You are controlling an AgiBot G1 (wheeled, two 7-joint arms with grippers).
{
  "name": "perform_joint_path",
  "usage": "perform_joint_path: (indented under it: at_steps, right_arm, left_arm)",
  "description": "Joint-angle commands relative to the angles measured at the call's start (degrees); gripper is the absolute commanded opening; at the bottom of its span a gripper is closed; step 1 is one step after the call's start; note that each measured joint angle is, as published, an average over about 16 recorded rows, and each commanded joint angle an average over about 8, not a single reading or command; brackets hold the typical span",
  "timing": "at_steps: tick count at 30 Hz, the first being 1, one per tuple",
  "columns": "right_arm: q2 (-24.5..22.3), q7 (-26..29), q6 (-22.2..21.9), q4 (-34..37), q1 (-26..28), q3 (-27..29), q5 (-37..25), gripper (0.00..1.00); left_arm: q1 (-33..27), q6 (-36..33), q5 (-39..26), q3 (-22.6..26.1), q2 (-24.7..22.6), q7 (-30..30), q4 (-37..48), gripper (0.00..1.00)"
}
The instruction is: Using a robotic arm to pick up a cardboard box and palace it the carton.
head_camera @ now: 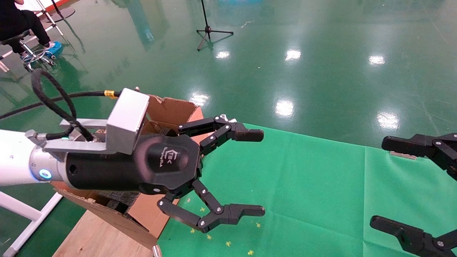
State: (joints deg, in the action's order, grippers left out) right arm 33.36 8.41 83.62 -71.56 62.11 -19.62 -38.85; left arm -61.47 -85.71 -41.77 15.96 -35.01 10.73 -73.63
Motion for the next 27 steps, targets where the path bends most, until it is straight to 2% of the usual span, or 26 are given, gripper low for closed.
perform_joint_path:
  at_steps: [1,27]
  right_arm:
    - [0.0,0.0,0.0,0.0,0.0,0.0,0.0,1.0]
    - [0.0,0.0,0.0,0.0,0.0,0.0,-0.01,1.0]
  left_arm:
    - [-0.03,0.01,-0.03,0.01,0.0,0.01,0.02,1.0]
    - [-0.1,0.06,-0.12,0.09,0.0,0.03,0.11,1.0]
